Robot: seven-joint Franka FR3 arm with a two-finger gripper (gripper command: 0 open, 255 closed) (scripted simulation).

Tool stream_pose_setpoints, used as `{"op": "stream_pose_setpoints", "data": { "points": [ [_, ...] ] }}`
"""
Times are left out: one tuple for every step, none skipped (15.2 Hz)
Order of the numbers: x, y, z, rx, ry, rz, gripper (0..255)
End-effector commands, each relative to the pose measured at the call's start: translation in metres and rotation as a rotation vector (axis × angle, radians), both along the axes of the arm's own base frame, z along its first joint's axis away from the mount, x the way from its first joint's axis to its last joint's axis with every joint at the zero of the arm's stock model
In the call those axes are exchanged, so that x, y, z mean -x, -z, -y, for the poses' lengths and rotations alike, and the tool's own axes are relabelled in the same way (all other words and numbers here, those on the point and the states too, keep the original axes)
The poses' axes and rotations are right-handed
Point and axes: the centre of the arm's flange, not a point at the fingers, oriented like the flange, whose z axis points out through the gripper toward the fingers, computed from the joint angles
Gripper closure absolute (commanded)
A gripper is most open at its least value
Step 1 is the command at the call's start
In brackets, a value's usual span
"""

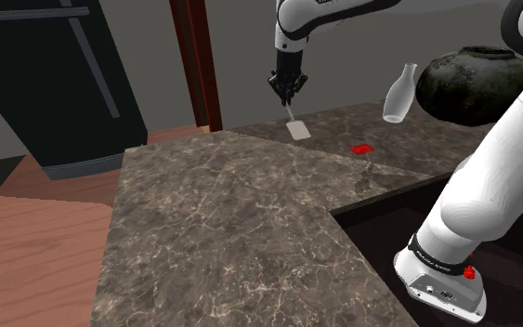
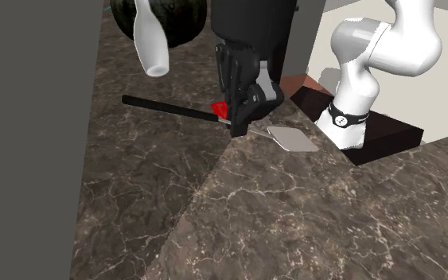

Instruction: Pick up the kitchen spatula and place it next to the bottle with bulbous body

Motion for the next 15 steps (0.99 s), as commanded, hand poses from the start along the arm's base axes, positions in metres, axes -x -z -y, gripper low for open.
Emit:
{"op": "stream_pose_setpoints", "data": {
  "points": [
    [0.0,-0.012,0.0,0.0,0.0,0.0,255],
    [0.0,-0.017,0.0,0.0,0.0,0.0,255],
    [0.0,-0.022,0.0,0.0,0.0,0.0,255],
    [0.0,-0.027,0.0,0.0,0.0,0.0,255],
    [0.0,-0.033,0.0,0.0,0.0,0.0,255],
    [0.0,-0.038,0.0,0.0,0.0,0.0,255],
    [0.0,-0.043,0.0,0.0,0.0,0.0,255],
    [0.0,-0.048,0.0,0.0,0.0,0.0,255],
    [0.0,-0.054,0.0,0.0,0.0,0.0,255],
    [0.0,-0.059,0.0,0.0,0.0,0.0,255],
    [0.0,-0.064,0.0,0.0,0.0,0.0,255],
    [0.0,-0.07,0.0,0.0,0.0,0.0,255],
    [0.0,-0.075,0.0,0.0,0.0,0.0,255],
    [0.0,-0.08,0.0,0.0,0.0,0.0,255],
    [0.0,-0.085,0.0,0.0,0.0,0.0,255]
  ]
}}
